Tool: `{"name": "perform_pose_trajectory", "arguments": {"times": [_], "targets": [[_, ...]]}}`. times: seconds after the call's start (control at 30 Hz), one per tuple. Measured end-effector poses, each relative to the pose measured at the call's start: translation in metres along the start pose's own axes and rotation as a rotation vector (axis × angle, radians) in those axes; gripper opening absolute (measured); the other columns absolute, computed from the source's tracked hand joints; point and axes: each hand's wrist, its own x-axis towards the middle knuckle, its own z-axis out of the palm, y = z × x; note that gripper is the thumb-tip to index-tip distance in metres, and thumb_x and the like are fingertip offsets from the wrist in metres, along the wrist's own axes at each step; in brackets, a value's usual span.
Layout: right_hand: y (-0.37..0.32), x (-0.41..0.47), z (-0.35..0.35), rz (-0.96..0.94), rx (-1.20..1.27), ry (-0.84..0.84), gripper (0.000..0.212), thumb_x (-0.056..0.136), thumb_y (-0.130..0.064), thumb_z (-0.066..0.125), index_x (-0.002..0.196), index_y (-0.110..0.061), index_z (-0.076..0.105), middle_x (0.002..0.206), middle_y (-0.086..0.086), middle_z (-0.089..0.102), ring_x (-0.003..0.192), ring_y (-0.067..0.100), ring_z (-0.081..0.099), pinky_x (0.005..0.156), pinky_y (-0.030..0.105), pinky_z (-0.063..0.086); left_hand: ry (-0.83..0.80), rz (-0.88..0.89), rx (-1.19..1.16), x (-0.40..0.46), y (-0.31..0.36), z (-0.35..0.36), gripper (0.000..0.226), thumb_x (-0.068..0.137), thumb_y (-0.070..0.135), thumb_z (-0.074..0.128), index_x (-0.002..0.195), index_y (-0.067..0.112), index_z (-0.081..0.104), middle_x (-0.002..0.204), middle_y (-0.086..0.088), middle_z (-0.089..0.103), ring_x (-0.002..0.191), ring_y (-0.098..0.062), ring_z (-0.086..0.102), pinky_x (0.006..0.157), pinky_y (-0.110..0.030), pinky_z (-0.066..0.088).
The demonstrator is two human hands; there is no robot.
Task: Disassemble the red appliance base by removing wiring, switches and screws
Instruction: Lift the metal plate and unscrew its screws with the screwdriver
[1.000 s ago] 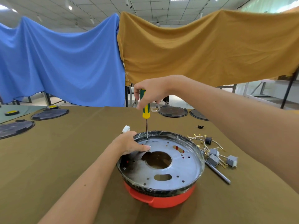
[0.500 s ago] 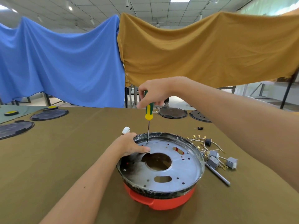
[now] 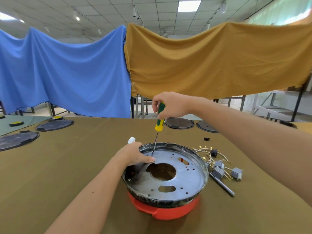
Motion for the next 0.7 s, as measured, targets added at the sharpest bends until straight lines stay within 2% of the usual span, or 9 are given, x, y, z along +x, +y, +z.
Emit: {"name": "perform_pose_trajectory", "arguments": {"times": [0.07, 0.2, 0.3, 0.43, 0.53, 0.6, 0.7], "targets": [[0.006, -0.008, 0.002, -0.001, 0.008, 0.026, 0.017, 0.085, -0.016, 0.071, 0.099, -0.017, 0.061, 0.101, 0.005, 0.063, 0.081, 0.024, 0.058, 0.073, 0.040, 0.051, 0.018, -0.001, 0.058, -0.001, 0.001, -0.001, 0.100, 0.073, 0.070, 0.069, 0.149, 0.015, 0.034, 0.150, -0.005, 0.044, 0.131, -0.026, 0.046, 0.106, -0.040, 0.042], [0.014, -0.025, 0.010, -0.006, 0.104, 0.087, 0.022, 0.083, -0.005, 0.068, 0.100, -0.015, 0.060, 0.091, -0.008, 0.059, 0.074, 0.009, 0.054, 0.057, 0.012, 0.042, 0.063, -0.015, 0.176, -0.004, 0.003, -0.002, 0.089, 0.071, 0.075, 0.066, 0.136, 0.018, 0.046, 0.130, 0.001, 0.056, 0.115, -0.022, 0.055, 0.093, -0.037, 0.049], [0.014, -0.034, 0.014, -0.020, 0.173, 0.103, 0.031, 0.076, 0.004, 0.064, 0.097, -0.017, 0.058, 0.091, -0.007, 0.059, 0.071, 0.000, 0.054, 0.056, 0.007, 0.040, 0.077, -0.031, 0.214, -0.006, 0.006, 0.000, 0.083, 0.072, 0.076, 0.064, 0.128, 0.017, 0.049, 0.120, 0.002, 0.059, 0.106, -0.020, 0.057, 0.087, -0.035, 0.050], [0.012, -0.037, 0.014, -0.049, 0.215, 0.135, 0.034, 0.073, 0.006, 0.064, 0.097, -0.018, 0.057, 0.095, -0.003, 0.063, 0.077, 0.005, 0.057, 0.059, 0.014, 0.043, 0.105, -0.040, 0.216, -0.009, 0.007, 0.000, 0.088, 0.074, 0.076, 0.062, 0.136, 0.017, 0.042, 0.128, 0.001, 0.057, 0.113, -0.022, 0.056, 0.087, -0.034, 0.049], [0.012, -0.036, 0.015, -0.058, 0.195, 0.205, 0.027, 0.083, -0.008, 0.070, 0.102, -0.019, 0.053, 0.095, 0.002, 0.062, 0.072, 0.017, 0.055, 0.061, 0.028, 0.048, 0.124, -0.031, 0.206, -0.011, 0.008, -0.002, 0.089, 0.073, 0.075, 0.063, 0.137, 0.016, 0.042, 0.132, 0.000, 0.056, 0.115, -0.023, 0.056, 0.089, -0.035, 0.049], [0.011, -0.036, 0.016, -0.053, 0.158, 0.270, 0.023, 0.091, -0.018, 0.069, 0.105, -0.019, 0.051, 0.089, 0.004, 0.060, 0.067, 0.017, 0.050, 0.061, 0.032, 0.046, 0.133, -0.021, 0.205, -0.012, 0.010, -0.003, 0.088, 0.073, 0.075, 0.064, 0.136, 0.016, 0.043, 0.130, -0.001, 0.056, 0.113, -0.023, 0.057, 0.087, -0.035, 0.049], [0.005, -0.039, 0.019, -0.113, 0.184, 0.254, 0.023, 0.089, -0.005, 0.064, 0.104, -0.017, 0.052, 0.096, -0.002, 0.057, 0.076, 0.013, 0.051, 0.069, 0.031, 0.048, 0.116, -0.033, 0.209, -0.014, 0.011, -0.002, 0.089, 0.074, 0.074, 0.064, 0.138, 0.016, 0.042, 0.132, -0.001, 0.055, 0.115, -0.024, 0.056, 0.087, -0.034, 0.048]]}}
